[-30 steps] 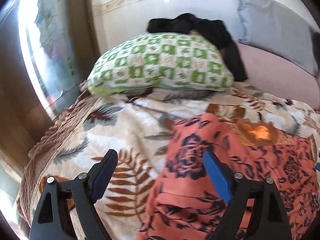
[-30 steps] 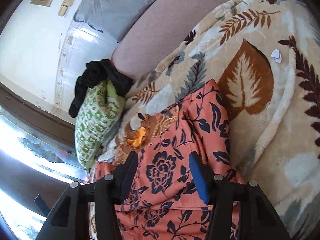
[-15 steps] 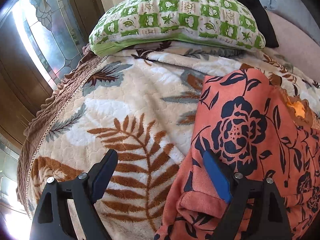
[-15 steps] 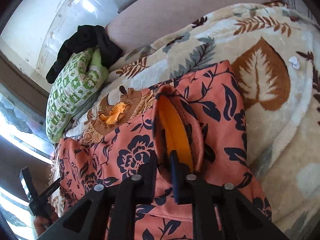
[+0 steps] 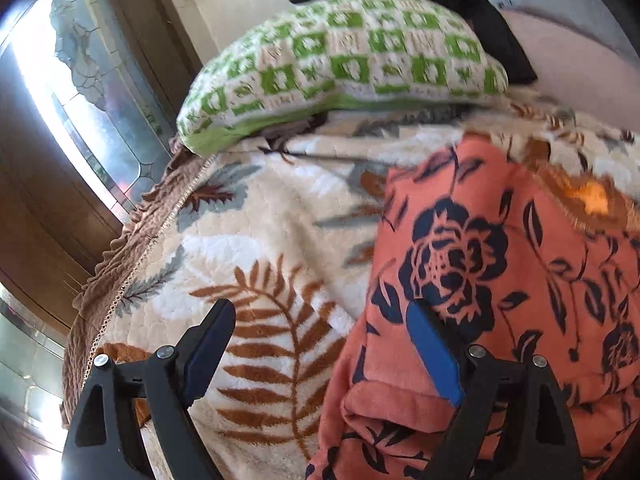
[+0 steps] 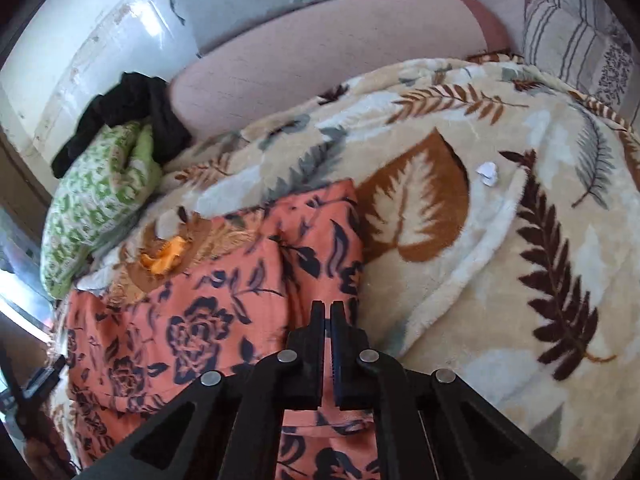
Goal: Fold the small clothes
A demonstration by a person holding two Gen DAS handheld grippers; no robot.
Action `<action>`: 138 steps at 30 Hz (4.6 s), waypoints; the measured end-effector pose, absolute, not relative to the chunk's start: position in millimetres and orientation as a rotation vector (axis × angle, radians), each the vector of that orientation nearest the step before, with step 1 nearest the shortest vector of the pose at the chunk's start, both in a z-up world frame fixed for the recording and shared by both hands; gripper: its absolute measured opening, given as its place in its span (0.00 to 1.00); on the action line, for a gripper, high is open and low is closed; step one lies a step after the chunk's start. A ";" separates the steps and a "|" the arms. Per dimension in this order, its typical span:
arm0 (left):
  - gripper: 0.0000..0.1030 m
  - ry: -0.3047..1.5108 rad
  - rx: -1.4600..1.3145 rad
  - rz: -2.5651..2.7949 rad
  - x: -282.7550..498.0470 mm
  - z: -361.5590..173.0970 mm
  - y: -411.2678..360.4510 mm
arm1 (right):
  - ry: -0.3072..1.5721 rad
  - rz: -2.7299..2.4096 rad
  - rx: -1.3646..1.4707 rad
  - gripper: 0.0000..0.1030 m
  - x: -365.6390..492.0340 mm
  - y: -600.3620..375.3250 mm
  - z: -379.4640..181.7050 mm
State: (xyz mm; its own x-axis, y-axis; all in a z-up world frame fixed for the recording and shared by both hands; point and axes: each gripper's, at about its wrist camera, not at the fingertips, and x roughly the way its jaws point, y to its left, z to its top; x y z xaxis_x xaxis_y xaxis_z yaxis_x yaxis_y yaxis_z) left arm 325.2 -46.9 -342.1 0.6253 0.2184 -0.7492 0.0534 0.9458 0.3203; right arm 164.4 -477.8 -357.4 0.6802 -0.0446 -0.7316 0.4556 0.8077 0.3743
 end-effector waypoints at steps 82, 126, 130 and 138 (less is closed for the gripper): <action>0.85 0.605 0.167 -0.092 269.6 -265.7 -90.3 | 0.752 -0.107 0.409 0.31 179.5 -386.7 -337.5; 0.71 1.189 0.011 -0.244 129.3 -350.4 81.4 | 0.790 -0.216 0.893 0.75 -88.9 -460.5 -364.3; 0.49 1.184 0.002 -0.292 118.7 -353.0 81.0 | 0.813 -0.203 0.960 0.75 -97.2 -467.0 -376.3; 0.38 1.199 -0.051 -0.366 118.4 -352.0 77.7 | 0.891 -0.110 0.957 0.55 -83.2 -447.3 -391.0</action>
State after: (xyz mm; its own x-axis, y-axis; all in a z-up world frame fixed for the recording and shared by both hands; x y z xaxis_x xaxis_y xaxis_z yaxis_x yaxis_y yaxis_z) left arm 118.4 77.7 -352.0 0.3118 -0.3042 -0.9002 0.2506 0.9402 -0.2309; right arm -83.2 -447.3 -391.0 0.6513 0.2880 -0.7020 0.4494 0.5991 0.6627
